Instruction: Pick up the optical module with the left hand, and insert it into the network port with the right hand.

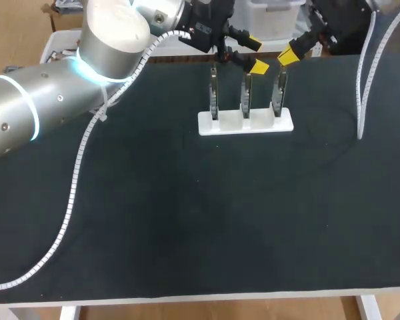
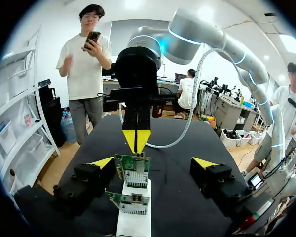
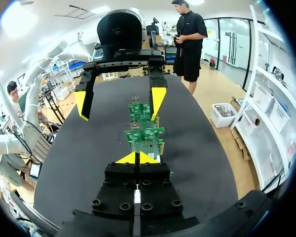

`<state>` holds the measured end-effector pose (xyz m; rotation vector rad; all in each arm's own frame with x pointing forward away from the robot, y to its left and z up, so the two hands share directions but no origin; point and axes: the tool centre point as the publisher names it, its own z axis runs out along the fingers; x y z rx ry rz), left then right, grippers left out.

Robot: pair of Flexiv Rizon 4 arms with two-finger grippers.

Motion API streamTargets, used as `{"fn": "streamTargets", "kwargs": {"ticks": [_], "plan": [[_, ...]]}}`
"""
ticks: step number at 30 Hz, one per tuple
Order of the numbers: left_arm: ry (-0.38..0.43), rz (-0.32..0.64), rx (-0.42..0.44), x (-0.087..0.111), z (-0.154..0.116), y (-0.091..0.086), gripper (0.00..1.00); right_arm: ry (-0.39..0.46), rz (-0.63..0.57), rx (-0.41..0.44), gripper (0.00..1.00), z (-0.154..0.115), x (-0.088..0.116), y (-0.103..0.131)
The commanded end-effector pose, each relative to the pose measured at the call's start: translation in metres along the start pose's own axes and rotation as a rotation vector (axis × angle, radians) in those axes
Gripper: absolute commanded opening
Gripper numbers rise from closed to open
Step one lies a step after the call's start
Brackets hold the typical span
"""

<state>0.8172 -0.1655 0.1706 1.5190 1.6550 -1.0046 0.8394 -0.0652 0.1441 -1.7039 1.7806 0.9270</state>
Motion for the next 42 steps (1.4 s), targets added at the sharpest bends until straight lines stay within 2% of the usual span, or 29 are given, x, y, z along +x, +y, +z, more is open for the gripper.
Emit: {"fn": "streamTargets", "kwargs": {"ticks": [1,20,36,42], "plan": [[0.004,0.0,0.005,-0.001,0.001,0.003,1.0,-0.005,-0.004,-0.817,0.0,-0.003,-0.002,-0.01],[-0.003,0.041,-0.018,-0.011,-0.009,0.006,1.0,-0.024,-0.037,-0.766,0.0,-0.017,-0.014,-0.013],[0.034,0.033,-0.194,-0.008,-0.076,0.001,1.0,-0.067,-0.079,-0.599,0.0,-0.063,-0.031,-0.011],[0.032,0.031,-0.243,-0.007,-0.092,0.0,1.0,-0.074,-0.087,-0.55,0.0,-0.073,-0.032,-0.007]]}}
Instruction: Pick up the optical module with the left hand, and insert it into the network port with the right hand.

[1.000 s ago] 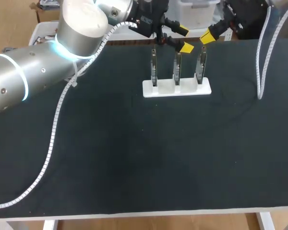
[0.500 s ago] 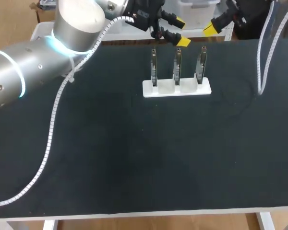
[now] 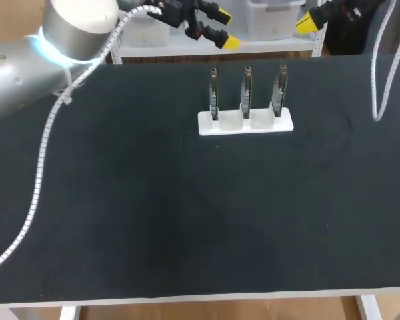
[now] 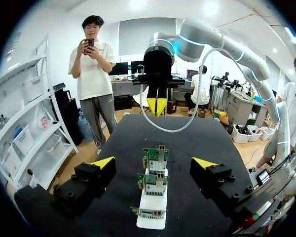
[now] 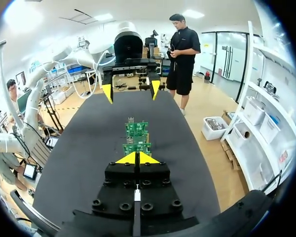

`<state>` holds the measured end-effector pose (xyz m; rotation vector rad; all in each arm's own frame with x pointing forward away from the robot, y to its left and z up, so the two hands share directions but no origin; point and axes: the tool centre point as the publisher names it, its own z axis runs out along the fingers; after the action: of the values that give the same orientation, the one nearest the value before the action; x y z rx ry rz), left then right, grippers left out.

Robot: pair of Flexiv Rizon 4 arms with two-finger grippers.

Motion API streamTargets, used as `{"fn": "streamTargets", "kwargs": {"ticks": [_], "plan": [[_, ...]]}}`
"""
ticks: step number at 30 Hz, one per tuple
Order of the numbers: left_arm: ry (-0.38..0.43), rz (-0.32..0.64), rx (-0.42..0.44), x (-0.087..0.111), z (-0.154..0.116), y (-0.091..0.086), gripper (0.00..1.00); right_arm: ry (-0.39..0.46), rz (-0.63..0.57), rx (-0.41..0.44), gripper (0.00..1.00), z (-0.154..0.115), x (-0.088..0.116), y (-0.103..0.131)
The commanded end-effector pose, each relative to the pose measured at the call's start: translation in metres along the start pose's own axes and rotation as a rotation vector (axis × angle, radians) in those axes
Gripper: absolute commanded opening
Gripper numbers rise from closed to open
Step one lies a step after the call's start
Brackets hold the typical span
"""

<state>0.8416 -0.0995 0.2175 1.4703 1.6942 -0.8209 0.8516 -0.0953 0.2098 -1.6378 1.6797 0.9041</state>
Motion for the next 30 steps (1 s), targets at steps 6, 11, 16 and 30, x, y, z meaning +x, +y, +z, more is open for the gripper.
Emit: {"fn": "streamTargets", "kwargs": {"ticks": [6,11,16,30], "plan": [[-0.016,0.019,-0.099,0.0016,-0.0134,-0.0174,1.0,0.007,0.007,-0.577,0.77,-0.0077,-0.0022,-0.0023],[-0.016,0.019,-0.099,0.0016,-0.0134,-0.0174,1.0,0.007,0.007,-0.577,1.0,-0.0077,-0.0022,-0.0023],[-0.016,0.019,-0.099,0.0016,-0.0134,-0.0174,1.0,0.007,0.007,-0.577,1.0,-0.0077,-0.0022,-0.0023],[-0.016,0.019,-0.099,0.0016,-0.0134,-0.0174,1.0,0.007,0.007,-0.577,1.0,-0.0077,-0.0022,-0.0023]]}}
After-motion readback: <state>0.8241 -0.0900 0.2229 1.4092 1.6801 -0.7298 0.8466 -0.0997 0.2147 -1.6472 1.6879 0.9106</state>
